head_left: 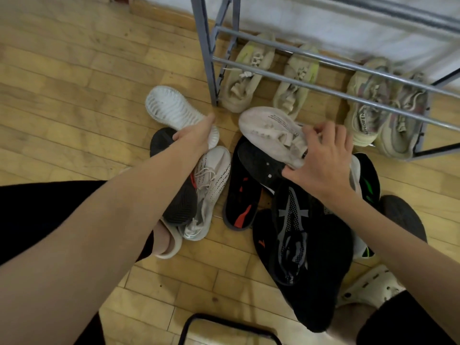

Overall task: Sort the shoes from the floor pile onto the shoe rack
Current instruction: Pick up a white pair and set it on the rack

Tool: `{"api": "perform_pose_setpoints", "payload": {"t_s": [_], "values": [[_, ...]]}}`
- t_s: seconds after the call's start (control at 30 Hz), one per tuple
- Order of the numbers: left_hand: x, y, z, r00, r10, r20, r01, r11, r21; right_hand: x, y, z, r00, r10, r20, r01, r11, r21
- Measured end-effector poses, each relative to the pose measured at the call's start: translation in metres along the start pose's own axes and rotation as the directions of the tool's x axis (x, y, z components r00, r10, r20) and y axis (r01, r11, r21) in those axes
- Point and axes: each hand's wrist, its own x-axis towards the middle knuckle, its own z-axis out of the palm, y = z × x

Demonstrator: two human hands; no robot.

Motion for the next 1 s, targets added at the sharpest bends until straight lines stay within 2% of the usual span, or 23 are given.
{"api": "perform_pose_setpoints", "payload": {"t_s": [0.07,0.1,0.17,0.2,0.23,0.27,0.3,0.33,0.4,0.5,0.6,0.67,0.73,0.87,1.0], "values": [[-0.018,-0.01,-0.011,0.998,-0.003,0.066,0.007,0.999,-0.049,-0.016,-0.001,-0.001,0.997,0.055,-0.049,-0.052,0.996,0.075],[-0.052,-0.01,-0.021,0.988,0.025,0.156,-0.006,0.993,-0.12,-0.025,-0.002,-0.003,0.993,0.095,-0.063,-0.086,0.988,0.13],[-0.114,-0.013,-0.037,0.947,0.069,0.315,0.016,0.966,-0.258,-0.042,-0.008,-0.009,0.969,0.247,0.027,-0.243,0.917,0.315],[-0.13,-0.015,-0.042,0.923,0.069,0.379,0.07,0.938,-0.34,-0.05,-0.009,-0.012,0.929,0.339,0.149,-0.37,0.827,0.423],[-0.14,-0.02,-0.047,0.902,0.059,0.427,0.134,0.903,-0.409,-0.056,-0.009,-0.013,0.866,0.402,0.298,-0.501,0.692,0.519],[-0.141,-0.025,-0.051,0.876,0.06,0.478,0.212,0.843,-0.495,-0.062,-0.007,-0.014,0.776,0.413,0.478,-0.631,0.509,0.585],[-0.147,-0.029,-0.055,0.868,0.046,0.494,0.268,0.794,-0.545,-0.068,-0.006,-0.017,0.684,0.362,0.633,-0.729,0.32,0.605],[-0.154,-0.035,-0.058,0.876,0.026,0.482,0.3,0.754,-0.585,-0.075,-0.004,-0.02,0.617,0.29,0.731,-0.784,0.155,0.601],[-0.163,-0.048,-0.059,0.876,0.002,0.482,0.332,0.721,-0.608,-0.089,-0.001,-0.023,0.518,0.197,0.832,-0.835,-0.095,0.542],[-0.183,-0.07,-0.061,0.876,-0.025,0.482,0.365,0.688,-0.628,-0.109,0.0,-0.026,0.474,0.07,0.878,-0.785,-0.417,0.457],[-0.195,-0.093,-0.066,0.875,-0.05,0.481,0.371,0.708,-0.601,-0.128,0.004,-0.029,0.464,-0.024,0.886,-0.675,-0.657,0.335],[-0.198,-0.104,-0.068,0.875,-0.05,0.481,0.352,0.747,-0.564,-0.137,0.008,-0.032,0.457,-0.072,0.887,-0.632,-0.727,0.267],[-0.201,-0.111,-0.07,0.874,-0.035,0.484,0.33,0.775,-0.539,-0.143,0.012,-0.037,0.443,-0.104,0.89,-0.623,-0.75,0.222],[-0.211,-0.112,-0.077,0.849,-0.003,0.529,0.313,0.809,-0.498,-0.145,0.02,-0.049,0.414,-0.101,0.905,-0.63,-0.749,0.205],[-0.216,-0.106,-0.083,0.802,0.041,0.596,0.325,0.807,-0.493,-0.145,0.027,-0.064,0.439,-0.077,0.895,-0.605,-0.762,0.231]]}}
